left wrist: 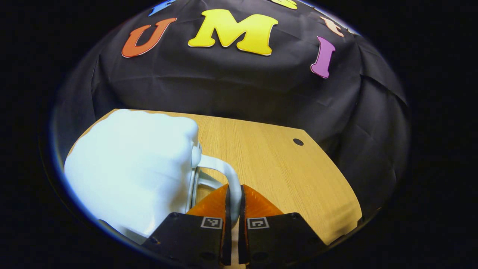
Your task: First open the suitcase, pack the skin care products into it, and then close the suitcase.
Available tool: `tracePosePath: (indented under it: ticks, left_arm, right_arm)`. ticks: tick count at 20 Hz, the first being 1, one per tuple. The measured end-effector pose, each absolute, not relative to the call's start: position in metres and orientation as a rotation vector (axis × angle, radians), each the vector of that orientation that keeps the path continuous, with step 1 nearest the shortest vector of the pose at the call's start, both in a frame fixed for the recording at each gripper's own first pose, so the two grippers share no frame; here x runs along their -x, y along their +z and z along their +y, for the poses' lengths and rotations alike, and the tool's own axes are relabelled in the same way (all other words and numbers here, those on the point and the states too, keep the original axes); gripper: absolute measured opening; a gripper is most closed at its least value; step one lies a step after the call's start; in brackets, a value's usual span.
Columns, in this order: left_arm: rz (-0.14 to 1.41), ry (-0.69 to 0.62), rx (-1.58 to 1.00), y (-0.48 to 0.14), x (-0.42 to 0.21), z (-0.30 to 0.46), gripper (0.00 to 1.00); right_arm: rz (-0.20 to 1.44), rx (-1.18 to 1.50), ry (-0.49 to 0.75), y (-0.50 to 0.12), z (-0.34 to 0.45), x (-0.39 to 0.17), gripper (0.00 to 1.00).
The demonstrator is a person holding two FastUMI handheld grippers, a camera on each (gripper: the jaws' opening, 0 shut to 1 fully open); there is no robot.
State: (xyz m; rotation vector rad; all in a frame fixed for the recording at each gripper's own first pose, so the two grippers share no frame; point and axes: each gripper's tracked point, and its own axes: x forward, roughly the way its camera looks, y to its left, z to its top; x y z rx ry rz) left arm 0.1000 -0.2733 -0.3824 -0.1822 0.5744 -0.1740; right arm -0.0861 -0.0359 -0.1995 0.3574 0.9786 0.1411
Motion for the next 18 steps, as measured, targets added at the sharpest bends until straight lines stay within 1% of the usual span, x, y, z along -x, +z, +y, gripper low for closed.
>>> tracePosePath:
  ticks: [1,3,4,6,7,8,9,10,12,13,14,18]
  left_arm:
    - [0.569,-0.178,0.164,-0.383,-0.100,-0.276,0.10]
    - [0.557,-0.174,0.113,-0.384,-0.101,-0.276,0.15]
    - [0.554,-0.173,0.101,-0.386,-0.101,-0.275,0.19]
    - [0.548,-0.183,0.138,-0.385,-0.094,-0.280,0.22]
    - [0.537,-0.219,0.184,-0.375,-0.088,-0.292,0.26]
    - [0.517,-0.234,0.210,-0.363,-0.082,-0.297,0.45]
    - [0.490,-0.238,0.211,-0.349,-0.077,-0.298,0.53]
    - [0.465,-0.237,0.199,-0.333,-0.071,-0.296,0.72]
    - [0.402,-0.238,0.193,-0.291,-0.058,-0.290,0.88]
    - [0.360,-0.238,0.192,-0.265,-0.052,-0.288,0.91]
    - [0.303,-0.231,0.176,-0.235,-0.047,-0.281,0.96]
    - [0.057,-0.160,0.111,-0.117,-0.030,-0.240,0.98]
  right_arm:
    - [0.973,-0.352,0.147,-0.198,-0.033,0.085,0.70]
    - [0.962,-0.344,0.154,-0.195,-0.028,0.083,0.71]
    - [0.954,-0.343,0.155,-0.193,-0.026,0.081,0.71]
    - [0.935,-0.343,0.160,-0.187,-0.021,0.077,0.71]
    - [0.923,-0.341,0.164,-0.183,-0.018,0.074,0.71]
    - [0.908,-0.340,0.168,-0.180,-0.015,0.068,0.71]
    - [0.886,-0.342,0.170,-0.176,-0.012,0.062,0.71]
    - [0.856,-0.341,0.163,-0.169,-0.010,0.053,0.71]
    - [0.764,-0.329,0.149,-0.148,-0.004,0.034,0.70]
    - [0.700,-0.314,0.148,-0.135,0.001,0.021,0.70]
    - [0.622,-0.286,0.139,-0.118,0.005,0.008,0.70]
    - [0.311,-0.146,0.088,-0.030,0.016,-0.041,0.70]
